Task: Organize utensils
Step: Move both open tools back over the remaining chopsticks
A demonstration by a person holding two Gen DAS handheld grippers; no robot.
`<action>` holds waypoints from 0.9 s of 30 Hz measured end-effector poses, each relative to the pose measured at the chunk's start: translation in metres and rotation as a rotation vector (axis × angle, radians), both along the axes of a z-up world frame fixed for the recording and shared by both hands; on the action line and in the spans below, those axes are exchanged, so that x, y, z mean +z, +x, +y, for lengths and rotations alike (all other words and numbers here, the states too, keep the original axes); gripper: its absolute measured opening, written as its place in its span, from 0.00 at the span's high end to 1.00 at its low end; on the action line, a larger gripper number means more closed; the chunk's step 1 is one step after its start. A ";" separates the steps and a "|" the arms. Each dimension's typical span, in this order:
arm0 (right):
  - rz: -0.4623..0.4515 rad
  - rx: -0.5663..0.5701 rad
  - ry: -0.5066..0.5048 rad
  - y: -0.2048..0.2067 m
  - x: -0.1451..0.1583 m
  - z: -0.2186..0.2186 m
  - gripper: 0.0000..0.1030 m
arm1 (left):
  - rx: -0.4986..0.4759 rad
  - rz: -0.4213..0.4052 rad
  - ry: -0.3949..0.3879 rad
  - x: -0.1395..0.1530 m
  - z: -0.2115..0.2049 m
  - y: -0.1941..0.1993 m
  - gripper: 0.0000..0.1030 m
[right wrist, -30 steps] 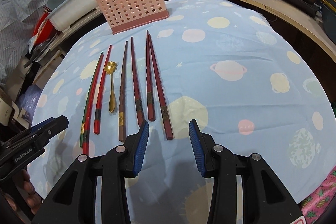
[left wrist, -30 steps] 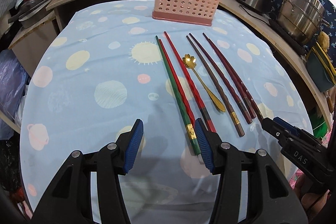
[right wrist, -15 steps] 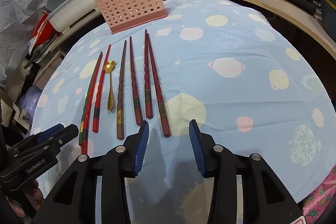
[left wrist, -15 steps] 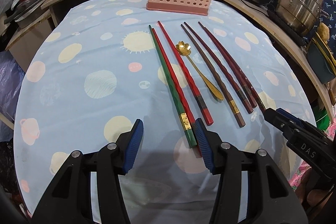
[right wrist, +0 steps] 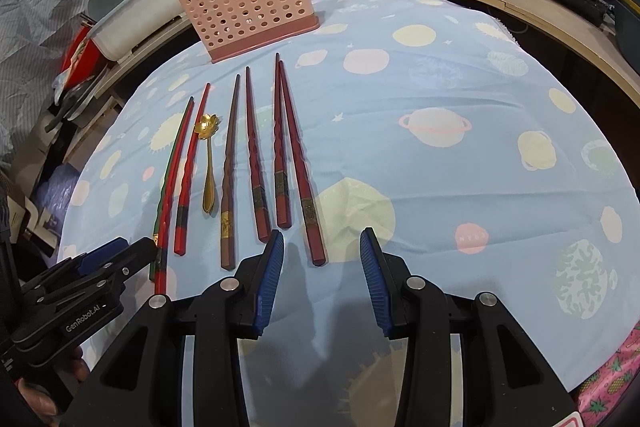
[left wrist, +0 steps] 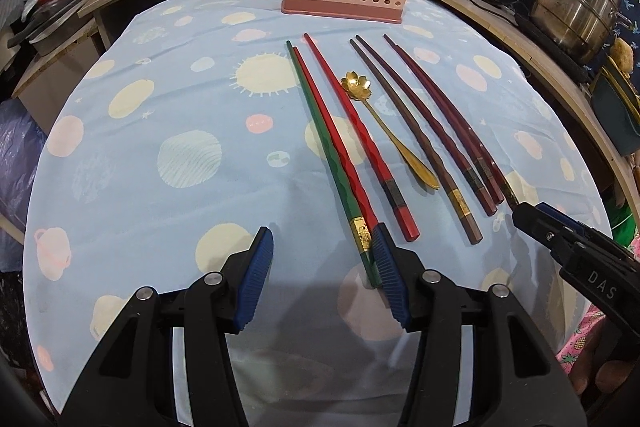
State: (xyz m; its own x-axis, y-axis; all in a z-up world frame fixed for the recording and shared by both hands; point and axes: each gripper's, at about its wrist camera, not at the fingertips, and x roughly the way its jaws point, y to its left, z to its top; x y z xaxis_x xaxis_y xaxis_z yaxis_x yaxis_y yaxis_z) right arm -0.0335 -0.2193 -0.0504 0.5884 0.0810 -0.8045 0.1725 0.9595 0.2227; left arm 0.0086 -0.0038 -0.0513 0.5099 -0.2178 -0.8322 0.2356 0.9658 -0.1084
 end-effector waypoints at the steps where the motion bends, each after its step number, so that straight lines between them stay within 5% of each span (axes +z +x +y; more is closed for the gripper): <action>1: 0.000 0.000 0.000 0.000 0.000 0.000 0.62 | 0.001 -0.002 0.003 0.000 0.000 0.000 0.51; 16: 0.001 0.010 -0.005 0.007 -0.002 0.001 0.62 | 0.024 0.017 -0.003 0.002 0.005 0.004 0.53; 27: 0.001 0.038 -0.043 0.014 -0.006 0.005 0.83 | -0.003 0.013 -0.006 0.000 -0.001 0.002 0.61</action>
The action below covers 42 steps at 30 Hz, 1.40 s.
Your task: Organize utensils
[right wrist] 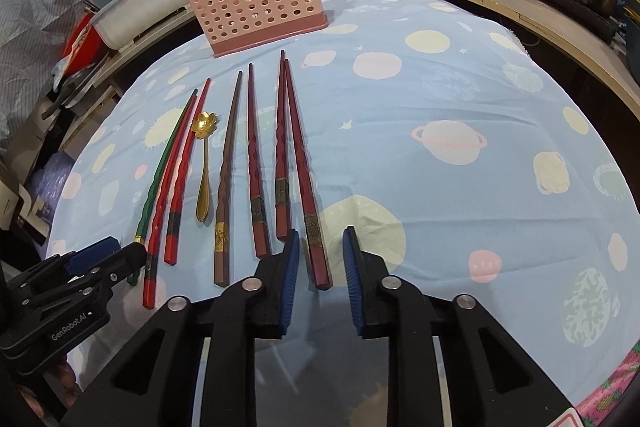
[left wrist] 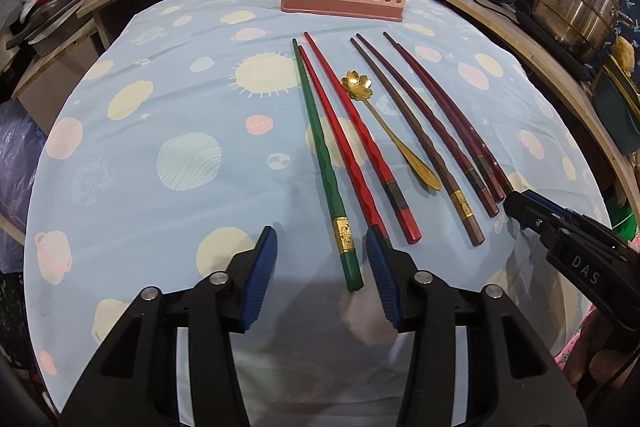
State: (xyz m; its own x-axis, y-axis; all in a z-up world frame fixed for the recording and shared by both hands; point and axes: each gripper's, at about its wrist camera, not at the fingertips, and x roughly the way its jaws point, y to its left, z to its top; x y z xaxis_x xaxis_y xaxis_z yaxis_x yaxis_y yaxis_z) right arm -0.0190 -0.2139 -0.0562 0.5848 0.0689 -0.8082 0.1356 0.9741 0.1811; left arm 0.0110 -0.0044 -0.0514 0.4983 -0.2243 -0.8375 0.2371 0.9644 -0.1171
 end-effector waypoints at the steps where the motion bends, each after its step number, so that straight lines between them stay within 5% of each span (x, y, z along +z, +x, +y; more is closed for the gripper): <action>1: 0.001 0.002 -0.002 0.000 0.000 0.000 0.85 | -0.004 0.000 -0.002 0.000 0.000 -0.001 0.63; 12: 0.003 0.015 0.007 -0.007 0.000 0.000 0.92 | -0.032 0.006 -0.034 -0.001 0.000 -0.004 0.91; 27: -0.098 0.012 0.041 -0.029 0.043 -0.004 0.93 | 0.000 -0.034 -0.078 0.031 0.024 -0.015 0.92; 42: -0.261 -0.008 0.085 -0.021 0.122 -0.017 0.93 | 0.028 -0.224 -0.135 0.114 0.041 -0.002 0.94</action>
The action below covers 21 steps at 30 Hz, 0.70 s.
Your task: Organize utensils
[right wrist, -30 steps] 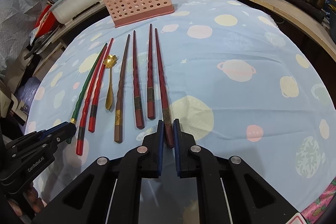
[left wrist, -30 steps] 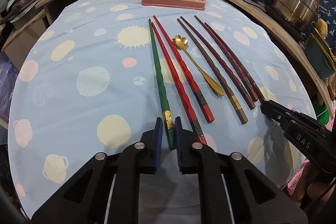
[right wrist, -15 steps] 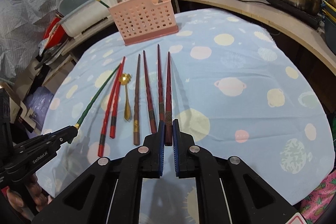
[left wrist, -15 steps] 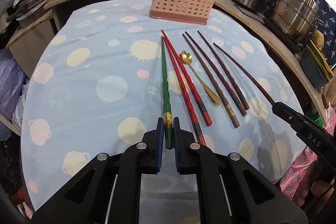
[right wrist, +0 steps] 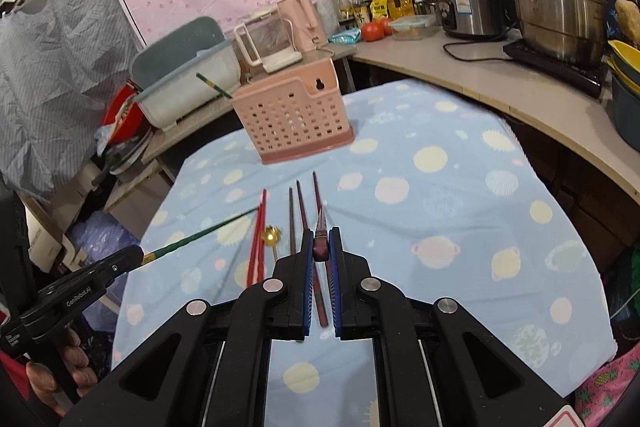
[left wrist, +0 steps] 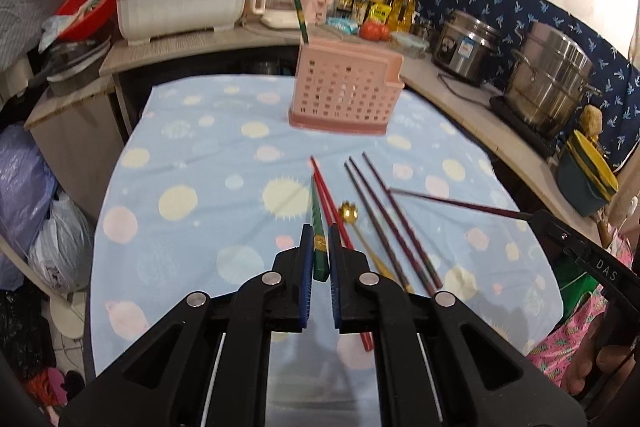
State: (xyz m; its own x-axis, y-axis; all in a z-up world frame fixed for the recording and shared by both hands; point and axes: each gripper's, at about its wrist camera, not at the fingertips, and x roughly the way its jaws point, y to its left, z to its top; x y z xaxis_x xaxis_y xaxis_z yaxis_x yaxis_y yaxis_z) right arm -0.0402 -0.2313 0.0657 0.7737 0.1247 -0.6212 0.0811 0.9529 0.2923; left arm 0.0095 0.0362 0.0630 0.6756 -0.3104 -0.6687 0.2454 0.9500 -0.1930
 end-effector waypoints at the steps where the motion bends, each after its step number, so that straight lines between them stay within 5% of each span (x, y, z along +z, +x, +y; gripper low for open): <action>1: -0.007 -0.002 0.000 0.001 0.004 -0.001 0.93 | 0.001 -0.009 -0.003 0.004 0.000 0.002 0.94; 19: -0.151 -0.020 -0.029 0.043 0.068 -0.014 0.93 | -0.007 -0.172 -0.032 0.084 -0.015 0.051 0.94; 21: -0.164 -0.021 -0.036 0.051 0.074 -0.015 0.93 | -0.013 -0.191 -0.035 0.094 -0.018 0.059 1.00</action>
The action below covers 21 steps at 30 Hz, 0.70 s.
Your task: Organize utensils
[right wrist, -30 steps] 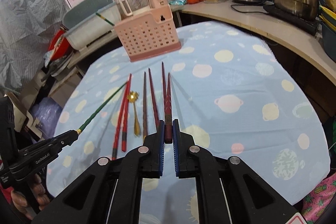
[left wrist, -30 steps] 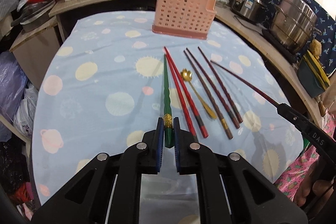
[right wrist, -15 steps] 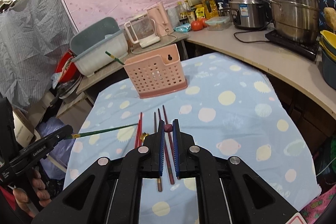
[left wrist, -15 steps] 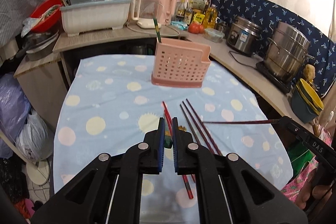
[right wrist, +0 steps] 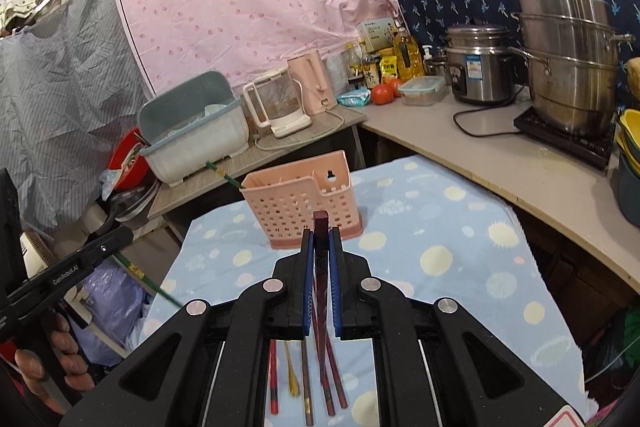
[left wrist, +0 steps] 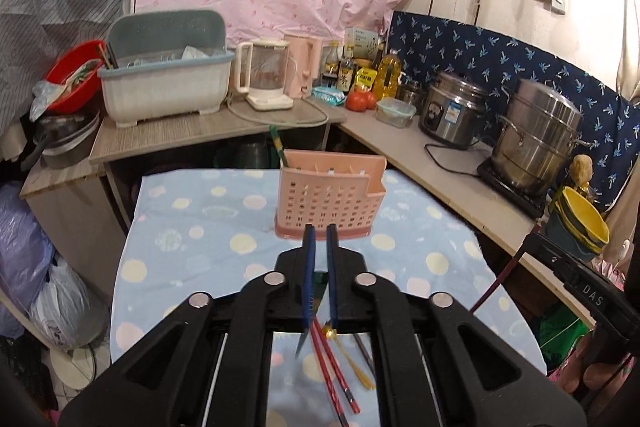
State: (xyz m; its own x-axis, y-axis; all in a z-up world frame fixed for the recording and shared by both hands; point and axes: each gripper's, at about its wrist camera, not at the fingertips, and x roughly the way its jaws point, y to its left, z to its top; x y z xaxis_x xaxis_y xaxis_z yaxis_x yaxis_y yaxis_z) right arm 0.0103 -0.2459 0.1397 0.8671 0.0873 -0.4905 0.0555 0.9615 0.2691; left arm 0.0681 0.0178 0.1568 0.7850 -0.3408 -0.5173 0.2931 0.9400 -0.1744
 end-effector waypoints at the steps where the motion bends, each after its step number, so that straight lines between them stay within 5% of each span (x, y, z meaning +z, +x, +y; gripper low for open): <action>1: -0.006 0.000 -0.003 0.004 0.003 0.000 0.93 | 0.000 -0.008 -0.001 0.004 -0.001 0.003 1.00; 13: -0.068 -0.001 -0.010 0.051 0.033 -0.002 0.93 | -0.002 -0.098 -0.019 0.051 -0.012 0.042 1.00; 21: -0.020 0.021 0.009 0.035 0.009 0.009 0.93 | 0.069 0.067 -0.017 -0.013 0.026 0.048 0.99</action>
State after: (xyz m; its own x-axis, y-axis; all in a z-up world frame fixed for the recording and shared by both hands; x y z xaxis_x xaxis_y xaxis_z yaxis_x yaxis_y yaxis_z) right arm 0.0448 -0.2371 0.1487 0.8746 0.1101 -0.4723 0.0296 0.9599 0.2786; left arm 0.1158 0.0441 0.1435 0.7711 -0.2962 -0.5636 0.2147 0.9543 -0.2078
